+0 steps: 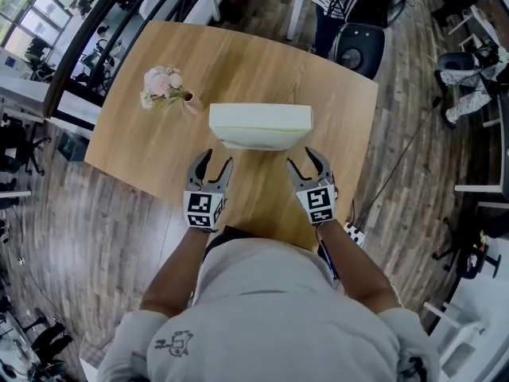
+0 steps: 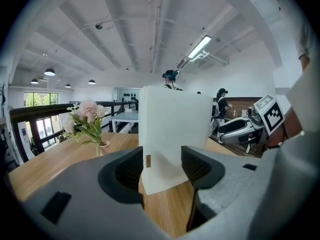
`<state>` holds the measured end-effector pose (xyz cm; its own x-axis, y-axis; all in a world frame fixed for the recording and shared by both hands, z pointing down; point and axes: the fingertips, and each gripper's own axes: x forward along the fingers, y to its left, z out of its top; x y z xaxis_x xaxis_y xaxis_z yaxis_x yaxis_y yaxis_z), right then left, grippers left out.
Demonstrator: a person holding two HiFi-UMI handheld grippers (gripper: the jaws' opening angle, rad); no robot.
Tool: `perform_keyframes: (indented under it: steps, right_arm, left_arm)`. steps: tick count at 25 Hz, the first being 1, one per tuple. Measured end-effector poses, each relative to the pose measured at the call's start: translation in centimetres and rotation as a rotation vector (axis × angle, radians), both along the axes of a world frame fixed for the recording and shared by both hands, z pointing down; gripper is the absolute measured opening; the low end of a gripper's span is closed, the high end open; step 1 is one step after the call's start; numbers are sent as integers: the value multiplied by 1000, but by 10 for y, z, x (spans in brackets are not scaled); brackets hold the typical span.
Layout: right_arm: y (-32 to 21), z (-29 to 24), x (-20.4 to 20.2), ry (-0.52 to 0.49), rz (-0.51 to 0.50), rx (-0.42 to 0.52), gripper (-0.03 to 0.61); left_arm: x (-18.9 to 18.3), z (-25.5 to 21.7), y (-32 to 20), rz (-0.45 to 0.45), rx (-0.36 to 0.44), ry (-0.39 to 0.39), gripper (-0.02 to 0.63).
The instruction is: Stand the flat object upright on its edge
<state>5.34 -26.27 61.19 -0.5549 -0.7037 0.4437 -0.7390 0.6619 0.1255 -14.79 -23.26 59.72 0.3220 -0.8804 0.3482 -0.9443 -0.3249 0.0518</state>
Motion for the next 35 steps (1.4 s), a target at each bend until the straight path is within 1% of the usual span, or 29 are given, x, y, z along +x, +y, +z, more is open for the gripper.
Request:
perform_keyframes:
  steps: [5,9,10,12,14,15,18,21,25,29,35]
  right_arm:
    - [20,-27,1,-22,-32,31,215]
    - [40,-59,4,-56,-67,64,167]
    - [45,-67,3,-71,-83,69,153]
    - [53,-80,-1,-105,-113,77,127]
    - [61,-90,-5,-137,-133,87,88]
    - [66,-96,-5,-149,-142,95,69]
    - [84,-118,1,-168,-163,116,46]
    - [99,-132,4,-183,-184,121,13]
    - [117,-140,-1,-200,-236,114,6]
    - [136,-147,-6,-210,-275,141,6]
    - [166,-152,-11,-198,-273,144,5]
  left_arm:
    - [7,-30,27,-6,45,12,239]
    - [18,-60,46,-10,88,18,237]
    - [21,-67,50,-12,99,17,227]
    - [26,-78,59,-6,123,10,148]
    - [31,-87,68,3,144,9,101]
    - [33,-92,73,5,151,11,85]
    - [44,-114,94,11,170,29,38]
    - [50,-131,114,25,187,43,8]
    - [46,-141,132,27,178,54,7]
    - [41,-145,149,42,168,56,7]
    - [41,-135,178,91,131,64,6]
